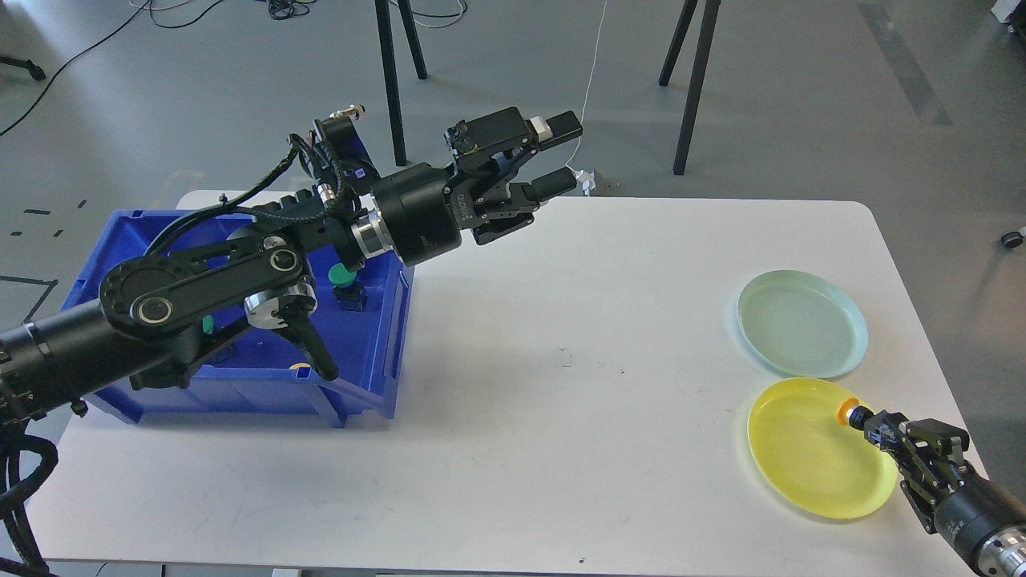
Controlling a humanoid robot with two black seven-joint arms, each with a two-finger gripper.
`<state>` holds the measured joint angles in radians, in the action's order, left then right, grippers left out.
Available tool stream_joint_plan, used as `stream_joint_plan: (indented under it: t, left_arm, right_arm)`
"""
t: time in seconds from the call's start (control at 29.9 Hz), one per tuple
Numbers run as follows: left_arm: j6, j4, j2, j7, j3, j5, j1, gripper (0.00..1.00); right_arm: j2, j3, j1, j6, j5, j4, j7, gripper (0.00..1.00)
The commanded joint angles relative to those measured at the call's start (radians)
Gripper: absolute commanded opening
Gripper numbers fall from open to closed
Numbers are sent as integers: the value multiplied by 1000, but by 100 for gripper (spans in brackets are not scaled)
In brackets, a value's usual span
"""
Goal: Pass button and place on color plate
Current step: 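Carry the button with the right gripper and place it on the yellow plate, then lower the left gripper into the bin and grasp a green-topped button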
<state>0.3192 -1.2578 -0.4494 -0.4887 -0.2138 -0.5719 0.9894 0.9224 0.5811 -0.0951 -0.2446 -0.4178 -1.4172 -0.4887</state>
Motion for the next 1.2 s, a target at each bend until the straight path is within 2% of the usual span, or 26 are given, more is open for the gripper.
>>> stream_joint_plan:
  t: [0.0,0.1,0.2,0.4,0.6,0.74,0.9,0.97,1.17]
  left_arm:
    - [0,0,0,0,1,0,0,80]
    - [0,0,0,0,-1,0,0,80]
    - [-17,-3,-2,0,-4,1,-1,80]
    - [-62,-40,-29,0,-45,-2,-31,80]
    - [-51,-112,-233,0,-61,-3,-20,81]
    - [-36,-132,-389,0,-58,-11,-20,82]
    - [70,-132,-576,0,-58,-32,-18,85]
    - [96,-130,-639,0,-61,-107,-18,85]
    - [101,-117,-713,0,-46,-503,-28,85]
  right_arm:
    - [-37,-1,6,-10,2,9,0,41]
    - [-40,8,6,-10,10,8,0,65]
    - [-40,8,11,-5,11,4,0,99]
    - [-27,9,14,5,14,-20,0,99]
    - [53,55,12,42,16,-170,0,99]
    - [96,129,14,151,16,-252,0,99]
    - [104,267,12,401,16,-250,0,99]
    - [98,336,14,471,16,-246,0,99]
    - [58,513,72,522,17,-212,0,99]
